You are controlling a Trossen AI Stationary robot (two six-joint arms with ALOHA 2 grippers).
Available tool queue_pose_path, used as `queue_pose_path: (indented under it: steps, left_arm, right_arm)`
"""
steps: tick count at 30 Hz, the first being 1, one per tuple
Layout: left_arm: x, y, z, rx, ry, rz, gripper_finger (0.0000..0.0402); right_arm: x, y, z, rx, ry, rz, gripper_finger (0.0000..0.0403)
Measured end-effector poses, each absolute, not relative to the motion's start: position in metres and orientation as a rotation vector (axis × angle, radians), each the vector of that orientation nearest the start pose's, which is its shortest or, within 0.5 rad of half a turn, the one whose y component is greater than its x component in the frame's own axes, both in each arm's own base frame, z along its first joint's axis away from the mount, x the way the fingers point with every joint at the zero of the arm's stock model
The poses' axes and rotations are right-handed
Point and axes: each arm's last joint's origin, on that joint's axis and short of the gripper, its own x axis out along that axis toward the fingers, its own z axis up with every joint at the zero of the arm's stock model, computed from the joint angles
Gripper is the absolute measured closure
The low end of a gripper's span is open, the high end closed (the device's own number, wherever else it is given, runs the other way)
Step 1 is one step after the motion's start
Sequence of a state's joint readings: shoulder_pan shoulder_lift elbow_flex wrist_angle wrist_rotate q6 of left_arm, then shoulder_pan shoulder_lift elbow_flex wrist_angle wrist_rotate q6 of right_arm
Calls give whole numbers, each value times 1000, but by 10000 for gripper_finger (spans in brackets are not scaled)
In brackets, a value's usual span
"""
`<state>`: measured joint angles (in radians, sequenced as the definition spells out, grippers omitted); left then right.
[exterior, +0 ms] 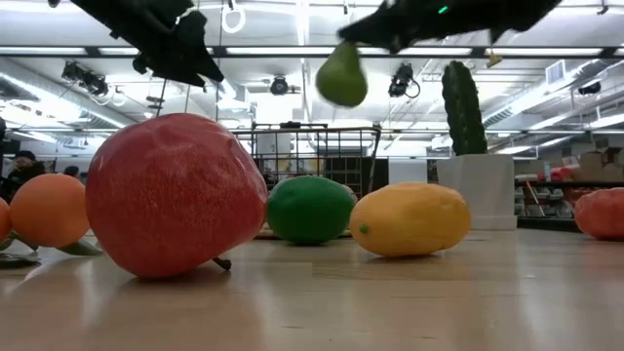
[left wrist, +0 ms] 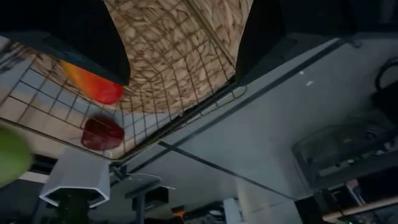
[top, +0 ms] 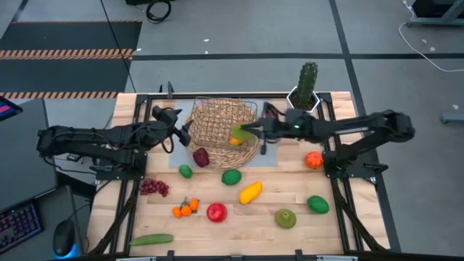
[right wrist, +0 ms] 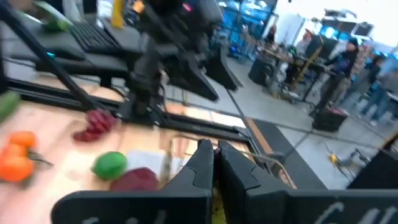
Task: Build produce basket
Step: Put the top green pear into the gold wire basket, then put the green pear into the gold wire basket
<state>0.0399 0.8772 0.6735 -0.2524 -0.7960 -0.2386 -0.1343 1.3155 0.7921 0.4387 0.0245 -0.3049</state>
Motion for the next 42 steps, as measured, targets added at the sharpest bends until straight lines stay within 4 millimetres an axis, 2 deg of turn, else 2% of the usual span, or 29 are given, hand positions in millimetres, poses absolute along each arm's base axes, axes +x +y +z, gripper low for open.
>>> queue_pose_path:
  steps: [3,6,11,14,17,21,25,29,35,42]
  left_arm:
    - [182,27,275,-58,324,869,104]
    - [182,25,258,-56,316,869,104]
    - [180,28,232,-8,268,889,104]
    - [178,29,233,-15,230,893,104]
    - [179,27,239,-18,187,863,104]
    - [183,21,245,-34,132,759,104]
    - [184,17,245,-27,136,688,104]
    - [184,14,245,-27,133,676,104]
    - [185,14,245,-42,128,670,104]
    - [185,12,246,-59,116,648,104]
  right_arm:
    - [306,-52,270,-282,125,-173,386]
    - [316,-61,263,-255,116,-200,372]
    - [321,-71,252,-216,139,-227,362]
    - [322,-72,249,-218,153,-218,348]
    - [322,-72,248,-204,160,-193,309]
    - [319,-66,254,-174,147,-197,236]
    - [308,-44,276,-154,99,-139,174]
    - [290,-11,292,-100,139,-54,144]
    - [262,36,293,-6,290,42,148]
    - [247,73,282,143,435,133,163]
